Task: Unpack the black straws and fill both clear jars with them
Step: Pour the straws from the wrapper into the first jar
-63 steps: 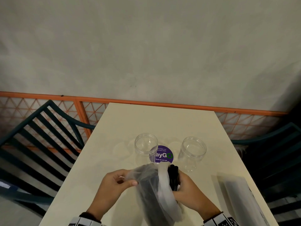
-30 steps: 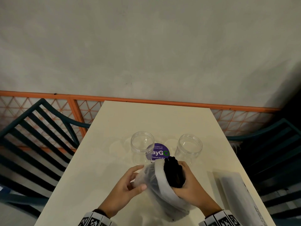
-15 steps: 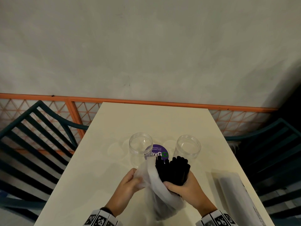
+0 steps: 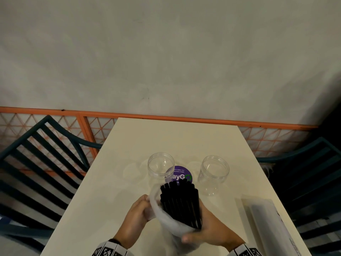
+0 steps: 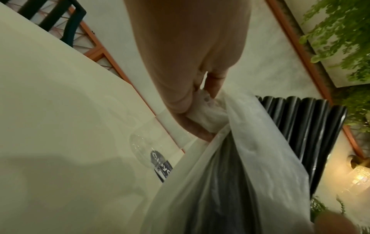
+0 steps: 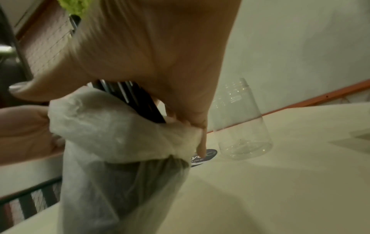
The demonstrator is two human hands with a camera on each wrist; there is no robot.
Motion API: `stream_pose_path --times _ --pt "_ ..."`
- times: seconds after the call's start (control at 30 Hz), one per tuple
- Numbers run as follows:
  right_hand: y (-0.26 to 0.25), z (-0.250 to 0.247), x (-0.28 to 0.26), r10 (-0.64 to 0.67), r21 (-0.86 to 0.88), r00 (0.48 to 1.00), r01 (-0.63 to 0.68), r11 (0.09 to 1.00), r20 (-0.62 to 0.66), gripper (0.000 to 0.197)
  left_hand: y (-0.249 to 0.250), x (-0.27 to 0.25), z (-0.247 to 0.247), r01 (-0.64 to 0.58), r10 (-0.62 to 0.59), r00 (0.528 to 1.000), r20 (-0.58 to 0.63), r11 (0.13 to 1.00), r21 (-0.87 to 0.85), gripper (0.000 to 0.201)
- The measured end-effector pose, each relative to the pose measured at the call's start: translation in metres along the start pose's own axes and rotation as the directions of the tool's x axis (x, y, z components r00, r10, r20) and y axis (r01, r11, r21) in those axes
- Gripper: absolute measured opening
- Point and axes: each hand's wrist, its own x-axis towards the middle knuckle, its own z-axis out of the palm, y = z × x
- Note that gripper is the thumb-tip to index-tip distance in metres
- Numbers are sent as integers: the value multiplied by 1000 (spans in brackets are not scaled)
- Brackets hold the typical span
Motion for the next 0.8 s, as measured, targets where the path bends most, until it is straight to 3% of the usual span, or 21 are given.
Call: stream_pose_path --times 0.1,0.2,0.33,0.43,0.5,0.57,0.7,0.8 --pt "-4 1 -1 48 -58 997 -44 997 57 102 -1 -2 -4 8 -8 1000 22 1000 24 21" --pt "-11 -2 -2 36 -109 998 -31 994 42 86 2 -2 -2 -43 38 998 58 995 91 50" --pt "-3 -2 -2 52 -111 999 -53 992 -6 72 5 -2 -4 -28 21 997 77 995 97 52" --pt "-8 -2 -4 80 -167 996 -85 982 -36 67 2 -5 -9 0 -2 995 98 1000 16 68" --pt "-10 -4 -5 81 -196 997 -82 977 -11 62 0 -7 -9 -57 49 994 98 995 78 81" --pt "-7 -3 -2 103 -178 994 -94 980 41 63 -3 -7 -6 -116 113 993 35 985 126 75" --pt "4 -5 3 310 -181 935 -279 943 173 92 -10 0 1 -197 214 973 -82 964 177 68" --pt "-1 -14 -1 300 -136 940 -280 950 161 85 -6 1 -1 -239 282 945 -167 942 236 41"
